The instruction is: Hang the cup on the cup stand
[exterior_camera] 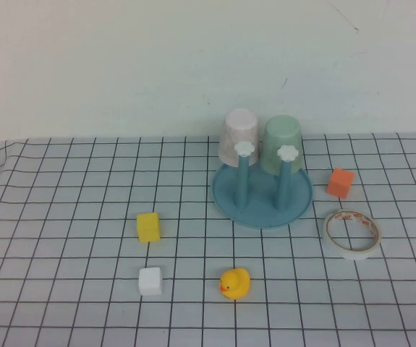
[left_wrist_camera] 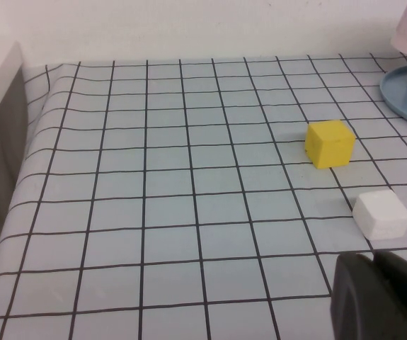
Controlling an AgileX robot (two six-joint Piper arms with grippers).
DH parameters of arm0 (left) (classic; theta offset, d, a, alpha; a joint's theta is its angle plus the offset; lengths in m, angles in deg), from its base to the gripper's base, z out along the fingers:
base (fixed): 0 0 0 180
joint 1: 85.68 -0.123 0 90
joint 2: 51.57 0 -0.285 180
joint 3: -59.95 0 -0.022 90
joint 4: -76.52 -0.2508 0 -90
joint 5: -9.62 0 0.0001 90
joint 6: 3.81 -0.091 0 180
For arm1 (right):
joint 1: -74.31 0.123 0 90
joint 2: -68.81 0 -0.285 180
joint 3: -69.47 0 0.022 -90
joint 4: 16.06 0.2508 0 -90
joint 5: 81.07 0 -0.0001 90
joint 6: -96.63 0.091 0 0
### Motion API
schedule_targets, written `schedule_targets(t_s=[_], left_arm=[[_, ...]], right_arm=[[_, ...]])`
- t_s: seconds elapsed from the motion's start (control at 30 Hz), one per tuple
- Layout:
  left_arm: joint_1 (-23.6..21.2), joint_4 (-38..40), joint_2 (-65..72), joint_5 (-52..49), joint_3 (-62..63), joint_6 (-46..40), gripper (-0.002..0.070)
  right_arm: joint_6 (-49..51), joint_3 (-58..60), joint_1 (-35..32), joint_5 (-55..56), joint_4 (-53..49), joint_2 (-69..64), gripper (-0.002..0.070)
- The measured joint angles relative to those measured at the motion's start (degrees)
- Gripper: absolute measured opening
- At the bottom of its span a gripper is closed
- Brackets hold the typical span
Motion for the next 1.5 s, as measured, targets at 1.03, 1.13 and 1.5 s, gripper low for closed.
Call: schedule_targets(t_s=[1.03,1.13,1.5], left_arm=[[0.0,0.0,0.0,-0.1,0.0,0.0,-0.0001],[0.0,0.0,0.0,-0.1,0.0,0.0,-0.0001],[0.0,0.0,0.0,-0.1,0.0,0.0,-0.0001]], right_arm=[[1.6,-0.5,0.0,-12.6,0.0,0.0,-0.0001],[1.6,-0.5,0.0,-12.6,0.0,0.0,-0.0001],[1.6,-0.5,0.8,-12.7,0.0,0.0,-0.0001]])
